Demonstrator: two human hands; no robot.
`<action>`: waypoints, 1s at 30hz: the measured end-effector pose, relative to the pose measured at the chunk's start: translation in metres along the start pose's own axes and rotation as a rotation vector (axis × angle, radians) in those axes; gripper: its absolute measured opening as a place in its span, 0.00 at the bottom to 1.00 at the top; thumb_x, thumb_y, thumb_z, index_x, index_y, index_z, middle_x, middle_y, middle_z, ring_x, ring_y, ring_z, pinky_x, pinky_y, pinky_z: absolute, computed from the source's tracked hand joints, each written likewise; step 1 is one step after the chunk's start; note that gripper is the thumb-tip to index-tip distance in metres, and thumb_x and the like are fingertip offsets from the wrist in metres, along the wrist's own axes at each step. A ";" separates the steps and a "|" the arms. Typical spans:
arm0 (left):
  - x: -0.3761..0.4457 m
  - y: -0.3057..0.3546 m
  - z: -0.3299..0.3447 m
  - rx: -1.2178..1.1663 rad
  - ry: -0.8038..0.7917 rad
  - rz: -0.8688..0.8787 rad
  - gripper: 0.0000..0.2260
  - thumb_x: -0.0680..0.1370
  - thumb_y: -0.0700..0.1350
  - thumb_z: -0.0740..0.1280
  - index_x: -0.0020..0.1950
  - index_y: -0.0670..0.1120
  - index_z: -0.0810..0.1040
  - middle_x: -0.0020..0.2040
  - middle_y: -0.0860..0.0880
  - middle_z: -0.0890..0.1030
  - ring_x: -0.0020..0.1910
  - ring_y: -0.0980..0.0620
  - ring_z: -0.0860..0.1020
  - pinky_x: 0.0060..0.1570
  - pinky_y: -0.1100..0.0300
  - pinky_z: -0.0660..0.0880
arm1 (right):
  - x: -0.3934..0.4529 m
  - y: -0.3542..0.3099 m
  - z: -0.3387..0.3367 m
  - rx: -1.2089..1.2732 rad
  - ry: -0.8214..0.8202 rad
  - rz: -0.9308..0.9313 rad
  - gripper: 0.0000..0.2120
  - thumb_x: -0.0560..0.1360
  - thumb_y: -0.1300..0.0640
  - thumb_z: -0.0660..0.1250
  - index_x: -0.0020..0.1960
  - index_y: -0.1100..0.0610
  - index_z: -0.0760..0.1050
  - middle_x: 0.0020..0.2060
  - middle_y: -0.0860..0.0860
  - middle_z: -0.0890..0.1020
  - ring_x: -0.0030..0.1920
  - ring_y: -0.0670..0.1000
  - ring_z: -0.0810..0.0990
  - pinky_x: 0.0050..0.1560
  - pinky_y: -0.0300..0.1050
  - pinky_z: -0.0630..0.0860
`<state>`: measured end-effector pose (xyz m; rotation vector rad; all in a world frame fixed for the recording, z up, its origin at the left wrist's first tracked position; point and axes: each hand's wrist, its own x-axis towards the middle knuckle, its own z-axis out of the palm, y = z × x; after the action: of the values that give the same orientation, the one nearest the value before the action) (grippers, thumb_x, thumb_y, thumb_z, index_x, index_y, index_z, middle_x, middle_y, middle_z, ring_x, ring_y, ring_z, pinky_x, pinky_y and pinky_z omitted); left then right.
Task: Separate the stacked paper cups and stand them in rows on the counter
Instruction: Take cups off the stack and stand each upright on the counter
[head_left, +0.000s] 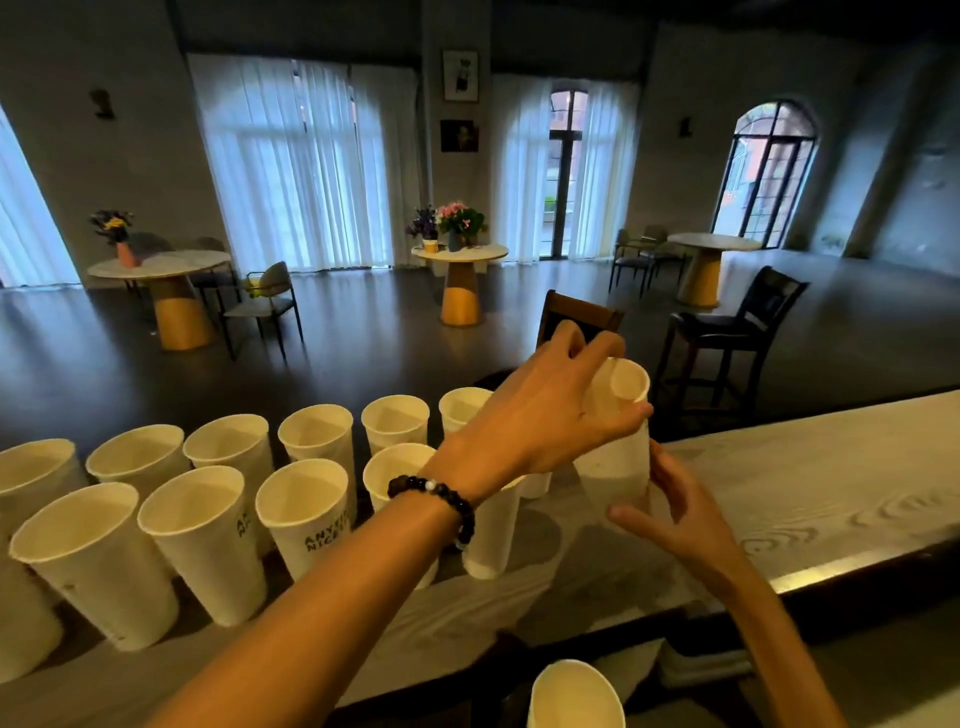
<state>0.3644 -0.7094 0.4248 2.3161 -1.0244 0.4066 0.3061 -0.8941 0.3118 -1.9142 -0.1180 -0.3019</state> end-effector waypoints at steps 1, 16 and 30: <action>0.005 0.000 0.006 0.008 -0.019 0.002 0.24 0.77 0.66 0.63 0.69 0.58 0.65 0.65 0.52 0.67 0.58 0.52 0.72 0.54 0.52 0.79 | 0.000 0.003 0.002 -0.066 0.032 0.039 0.47 0.56 0.37 0.77 0.71 0.42 0.65 0.61 0.39 0.76 0.60 0.41 0.75 0.58 0.42 0.74; -0.029 -0.070 0.005 0.066 -0.058 -0.136 0.23 0.76 0.61 0.68 0.69 0.56 0.70 0.67 0.54 0.71 0.61 0.55 0.75 0.57 0.57 0.78 | 0.028 0.074 0.062 0.049 0.052 0.245 0.38 0.62 0.52 0.82 0.66 0.46 0.67 0.56 0.46 0.77 0.54 0.46 0.77 0.50 0.43 0.79; -0.060 -0.072 0.002 0.235 -0.264 -0.127 0.18 0.70 0.59 0.76 0.56 0.53 0.81 0.51 0.56 0.81 0.45 0.56 0.79 0.41 0.69 0.75 | 0.036 0.098 0.059 0.026 0.083 0.252 0.43 0.62 0.50 0.81 0.72 0.51 0.66 0.58 0.47 0.76 0.59 0.51 0.77 0.58 0.55 0.79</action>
<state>0.3787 -0.6369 0.3674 2.6843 -0.9864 0.1810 0.3717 -0.8763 0.2134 -1.8640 0.1726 -0.2077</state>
